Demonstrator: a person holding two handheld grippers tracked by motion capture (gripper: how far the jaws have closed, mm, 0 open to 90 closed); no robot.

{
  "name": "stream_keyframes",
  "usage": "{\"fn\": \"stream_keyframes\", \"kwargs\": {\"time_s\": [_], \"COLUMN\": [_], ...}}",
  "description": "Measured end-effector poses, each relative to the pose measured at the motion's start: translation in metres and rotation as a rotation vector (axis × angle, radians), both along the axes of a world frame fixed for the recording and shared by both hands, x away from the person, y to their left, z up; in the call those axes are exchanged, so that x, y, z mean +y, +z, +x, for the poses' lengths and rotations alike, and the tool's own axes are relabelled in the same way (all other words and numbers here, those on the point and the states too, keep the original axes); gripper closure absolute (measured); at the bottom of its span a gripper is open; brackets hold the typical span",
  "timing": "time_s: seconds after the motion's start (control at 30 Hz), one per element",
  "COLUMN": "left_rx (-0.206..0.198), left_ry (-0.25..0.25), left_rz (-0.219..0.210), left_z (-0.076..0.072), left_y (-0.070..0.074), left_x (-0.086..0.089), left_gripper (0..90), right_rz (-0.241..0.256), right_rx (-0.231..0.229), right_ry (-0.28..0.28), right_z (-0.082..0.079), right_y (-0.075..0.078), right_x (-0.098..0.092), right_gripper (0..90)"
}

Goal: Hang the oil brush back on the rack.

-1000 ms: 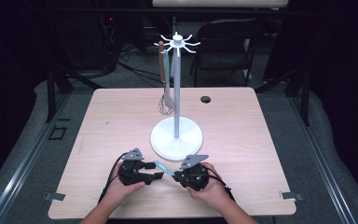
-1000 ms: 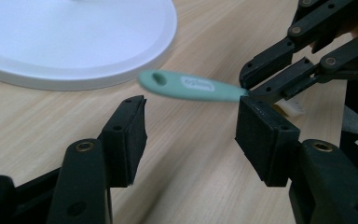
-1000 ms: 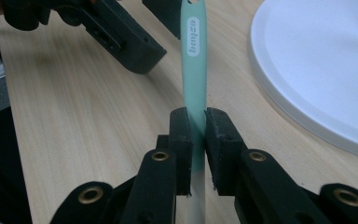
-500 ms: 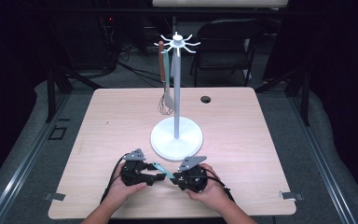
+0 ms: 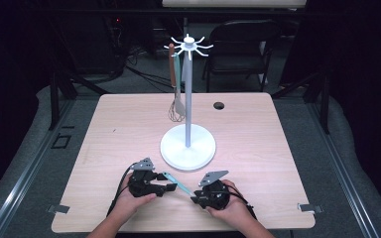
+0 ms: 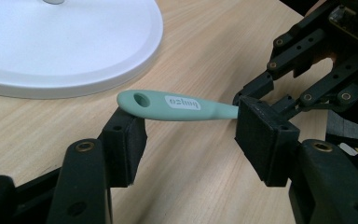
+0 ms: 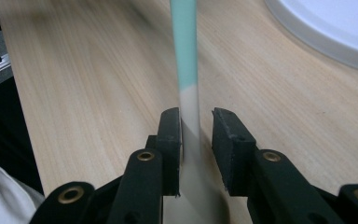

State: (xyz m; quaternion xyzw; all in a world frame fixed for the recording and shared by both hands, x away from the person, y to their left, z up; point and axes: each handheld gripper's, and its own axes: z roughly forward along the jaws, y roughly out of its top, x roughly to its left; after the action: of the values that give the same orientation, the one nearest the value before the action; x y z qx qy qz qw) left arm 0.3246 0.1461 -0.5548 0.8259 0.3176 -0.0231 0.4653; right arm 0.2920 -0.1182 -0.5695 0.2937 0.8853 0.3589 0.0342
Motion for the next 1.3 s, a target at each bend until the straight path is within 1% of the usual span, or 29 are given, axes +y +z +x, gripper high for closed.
{"fn": "stream_keyframes", "kwargs": {"time_s": [0.13,0.27,0.3,0.43,0.53,0.57,0.63,0.77,0.83,0.93,1.0,1.07,1.13,1.2,1.3], "left_rx": [-0.002,-0.006,-0.007,-0.004,0.000,0.004,0.002,0.013,0.014,0.017,0.023,0.028,0.026,0.024,0.032], "left_ry": [0.000,-0.001,0.001,0.007,0.016,0.018,0.013,0.011,0.008,0.010,0.020,0.018,0.016,0.020,0.025], "left_rz": [0.000,-0.001,-0.001,-0.007,-0.018,-0.028,-0.031,-0.049,-0.058,-0.048,-0.049,-0.051,-0.058,-0.053,-0.065], "left_z": [0.000,0.000,0.000,0.000,0.000,0.000,0.000,-0.001,-0.001,0.000,0.000,0.001,0.001,0.001,0.002], "left_y": [0.000,0.000,0.000,0.000,0.001,0.002,0.003,0.005,0.006,0.008,0.009,0.009,0.011,0.012,0.013], "left_x": [0.000,0.000,0.000,0.000,0.001,0.001,-0.001,-0.007,-0.010,-0.015,-0.019,-0.021,-0.025,-0.028,-0.032], "left_gripper": [43.3,43.6,43.7,44.9,47.8,48.8,50.0,52.9,54.8,57.9,59.7,62.9,64.6,65.6,68.1], "right_rz": [-0.005,-0.001,-0.007,-0.001,0.017,0.026,0.043,0.063,0.082,0.093,0.106,0.116,0.141,0.150,0.163], "right_rx": [-0.001,-0.019,-0.017,-0.040,-0.061,-0.069,-0.086,-0.102,-0.107,-0.107,-0.111,-0.113,-0.118,-0.119,-0.125], "right_ry": [0.005,0.005,0.010,0.005,-0.014,-0.021,-0.037,-0.067,-0.085,-0.094,-0.108,-0.118,-0.134,-0.143,-0.162], "right_z": [-0.002,-0.004,-0.004,-0.006,-0.007,-0.008,-0.008,-0.007,-0.007,-0.006,-0.006,-0.005,-0.005,-0.004,-0.003], "right_y": [-0.002,-0.003,-0.002,-0.002,-0.001,0.000,0.002,0.005,0.005,0.006,0.006,0.007,0.008,0.009,0.010], "right_x": [0.001,0.002,0.001,0.001,0.001,0.000,0.000,0.000,0.000,0.002,0.003,0.002,0.002,0.001,0.000], "right_gripper": [79.6,81.5,81.6,82.1,82.3,82.3,82.4,82.4,82.4,82.5,82.5,82.5,82.5,82.5,82.4]}}
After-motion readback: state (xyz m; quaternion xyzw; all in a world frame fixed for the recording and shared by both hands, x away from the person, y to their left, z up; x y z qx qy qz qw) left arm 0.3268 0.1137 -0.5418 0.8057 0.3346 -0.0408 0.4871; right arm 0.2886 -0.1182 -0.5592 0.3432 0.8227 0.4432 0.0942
